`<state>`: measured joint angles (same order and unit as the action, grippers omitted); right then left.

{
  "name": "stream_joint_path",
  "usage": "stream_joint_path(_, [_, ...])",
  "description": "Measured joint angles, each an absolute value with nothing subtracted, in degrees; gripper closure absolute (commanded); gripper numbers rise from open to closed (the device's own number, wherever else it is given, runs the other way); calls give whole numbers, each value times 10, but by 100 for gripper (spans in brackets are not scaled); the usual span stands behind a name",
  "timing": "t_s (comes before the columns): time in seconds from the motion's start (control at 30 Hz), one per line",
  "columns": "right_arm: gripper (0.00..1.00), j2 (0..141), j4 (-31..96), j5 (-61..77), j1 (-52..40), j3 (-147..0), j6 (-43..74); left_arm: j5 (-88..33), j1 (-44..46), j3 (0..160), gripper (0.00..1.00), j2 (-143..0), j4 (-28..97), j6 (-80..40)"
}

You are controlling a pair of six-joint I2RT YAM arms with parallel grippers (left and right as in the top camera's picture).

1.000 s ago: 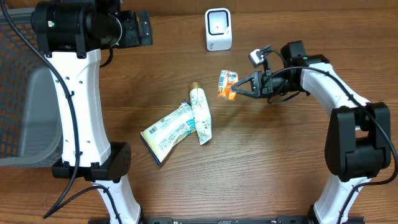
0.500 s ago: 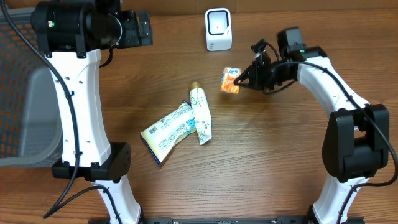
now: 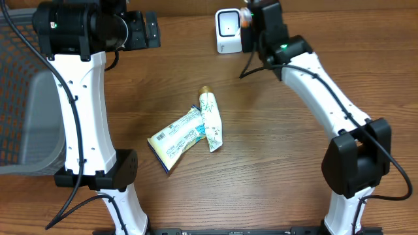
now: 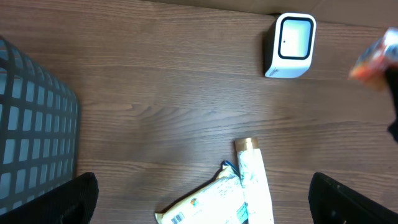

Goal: Scan the item barcode
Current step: 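Carry the tissue pack up and hold it in front of the scanner, then move the tissue pack off to the right and drop it aside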

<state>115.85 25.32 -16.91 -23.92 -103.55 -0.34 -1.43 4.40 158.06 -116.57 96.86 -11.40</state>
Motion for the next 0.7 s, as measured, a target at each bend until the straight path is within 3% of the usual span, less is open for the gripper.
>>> stream_joint_path(0.2, [96,1192,87,-240,-260,-1039,-246,-14,44,1581,0,-1166,969,-114])
stream_joint_path(0.47, [96,1296,45,-266,-261,-1040,-570,-14,44,1581,0,-1166,969,-114])
stream_joint_path(0.7, [96,1337,-29,-292,-261,-1038,-676,-14,44,1581,0,-1166,969,-114])
